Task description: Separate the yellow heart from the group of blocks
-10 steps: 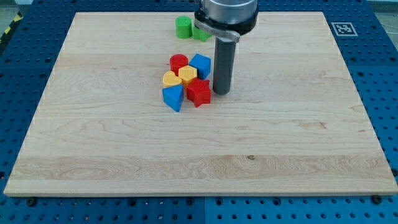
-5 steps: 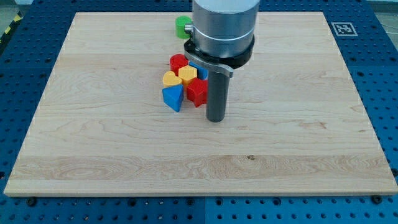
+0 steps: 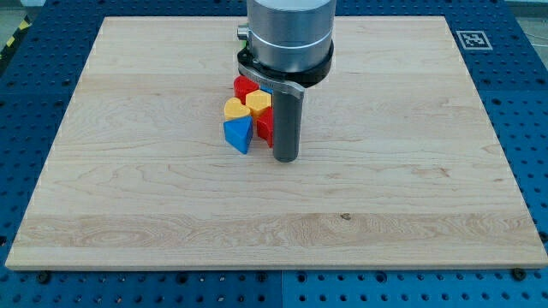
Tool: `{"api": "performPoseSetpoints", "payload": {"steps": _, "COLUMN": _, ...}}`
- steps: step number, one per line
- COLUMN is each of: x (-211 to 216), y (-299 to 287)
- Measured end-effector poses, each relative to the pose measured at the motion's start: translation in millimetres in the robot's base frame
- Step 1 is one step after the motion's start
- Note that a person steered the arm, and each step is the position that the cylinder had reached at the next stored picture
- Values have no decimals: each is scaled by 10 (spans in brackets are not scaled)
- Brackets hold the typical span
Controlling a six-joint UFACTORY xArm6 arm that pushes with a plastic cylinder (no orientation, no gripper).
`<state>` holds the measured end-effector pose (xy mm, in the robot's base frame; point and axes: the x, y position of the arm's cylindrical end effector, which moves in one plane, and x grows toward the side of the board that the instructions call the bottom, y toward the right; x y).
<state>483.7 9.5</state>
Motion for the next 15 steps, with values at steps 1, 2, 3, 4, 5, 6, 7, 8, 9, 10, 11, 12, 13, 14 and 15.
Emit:
{"api": "performPoseSetpoints", "payload": {"steps": 1, "x": -28, "y": 0}}
{"api": "performPoseSetpoints", "payload": {"steps": 2, "x": -61, "y": 0}}
{"api": "performPoseSetpoints", "payload": {"steps": 3, "x": -114, "y": 0}}
{"api": "performPoseSetpoints", "payload": {"steps": 4, "x": -194, "y": 0}}
{"api": "performPoseSetpoints", "payload": {"steps": 5, "x": -232, "y": 0}}
{"api": "performPoseSetpoints", "payload": {"steps": 6, "x": -217, "y": -21}}
{"api": "performPoseSetpoints", "payload": {"steps": 7, "x": -195, "y": -46}}
{"api": "performPoseSetpoints", "payload": {"steps": 8, "x": -195, "y": -57}}
{"api": "performPoseSetpoints", "payload": {"steps": 9, "x": -219, "y": -82}}
{"api": "performPoseSetpoints", "payload": {"steps": 10, "x": -232, "y": -82}}
{"api": "performPoseSetpoints", "payload": {"steps": 11, "x": -237, "y": -82}}
{"api": "performPoseSetpoints", "payload": {"steps": 12, "x": -254, "y": -82}}
{"api": "performPoseSetpoints", "payload": {"steps": 13, "x": -288, "y": -82}}
{"api": "performPoseSetpoints", "payload": {"steps": 14, "x": -462, "y": -90}}
{"api": "performPoseSetpoints", "payload": {"steps": 15, "x": -512, "y": -122}}
